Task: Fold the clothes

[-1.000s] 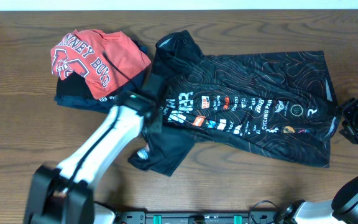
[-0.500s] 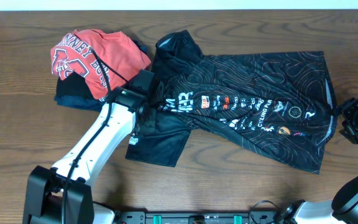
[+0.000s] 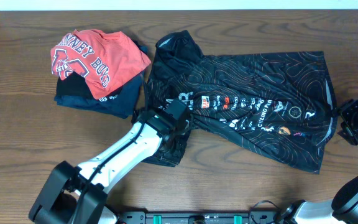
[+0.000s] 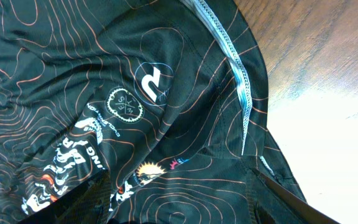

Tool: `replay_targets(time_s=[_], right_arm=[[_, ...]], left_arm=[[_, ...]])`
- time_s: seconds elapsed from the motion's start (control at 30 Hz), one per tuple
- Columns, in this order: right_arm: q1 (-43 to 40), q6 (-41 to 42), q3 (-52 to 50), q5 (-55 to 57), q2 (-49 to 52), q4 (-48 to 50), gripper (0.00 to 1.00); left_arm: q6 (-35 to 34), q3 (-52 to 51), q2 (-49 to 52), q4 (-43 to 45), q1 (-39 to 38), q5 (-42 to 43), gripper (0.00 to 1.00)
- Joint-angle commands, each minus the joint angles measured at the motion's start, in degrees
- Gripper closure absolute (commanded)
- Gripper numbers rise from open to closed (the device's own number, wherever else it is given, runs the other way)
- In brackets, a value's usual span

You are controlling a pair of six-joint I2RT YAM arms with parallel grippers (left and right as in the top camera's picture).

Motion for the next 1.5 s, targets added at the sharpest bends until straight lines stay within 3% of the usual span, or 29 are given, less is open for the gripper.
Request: replay_targets(time_s=[0.0,0.3,0.37,0.47,0.63,0.9,1.07,1.2,1.3,1.47], right_arm=[[0.57,-0.83,-0.42,0.33,-0.20,0.00,0.32],[0.57,-0.85,-0.42,0.33,-0.20,-0.04,0.32],[0.57,-0.87,-0.42,0.35,-0.20,-0.17,0.32],[0.57,-0.87,-0.42,0.74,-0.20,-0.42,0.32],[0.57,-0.85,-0.46,3.06,-0.20,-0.48,0.31],[0.52,1.11,-0.48,10.47,-0.17,-0.24,0.30],[0.57,2.40,-2.95,10.45,-0.17,1.73,0.40],[0.57,2.93,-9.05,6.16,-0.17,7.34,0.41],[0.57,3.04,-13.86,3.91,-0.17,12.63,0.49],[0.57,3.06,-20.20,3.58,-0.17,18.91,0.45]], left_arm=[[0.52,-1.14,1.88,1.22,-0.11,-0.35,0.53],[0.50,-1.88,10.45,2.56,-0.70,-0.09,0.52],[0.46,-1.86,10.80,2.56,-0.68,-0.09,0.63],[0.07,-1.46,10.67,1.60,-0.63,-0.13,0.94],[0.09,2.75,9.18,-7.08,-0.50,-1.49,0.94],[0.09,13.29,-0.22,-25.22,2.32,-15.50,0.94],[0.09,15.39,-7.54,-26.10,5.09,-16.04,0.94],[-0.26,15.58,-12.15,-26.10,5.73,-16.02,0.94],[-1.27,15.58,-14.14,-26.12,5.70,-16.02,0.94],[-1.68,15.56,-14.62,-26.60,5.70,-16.02,0.94]])
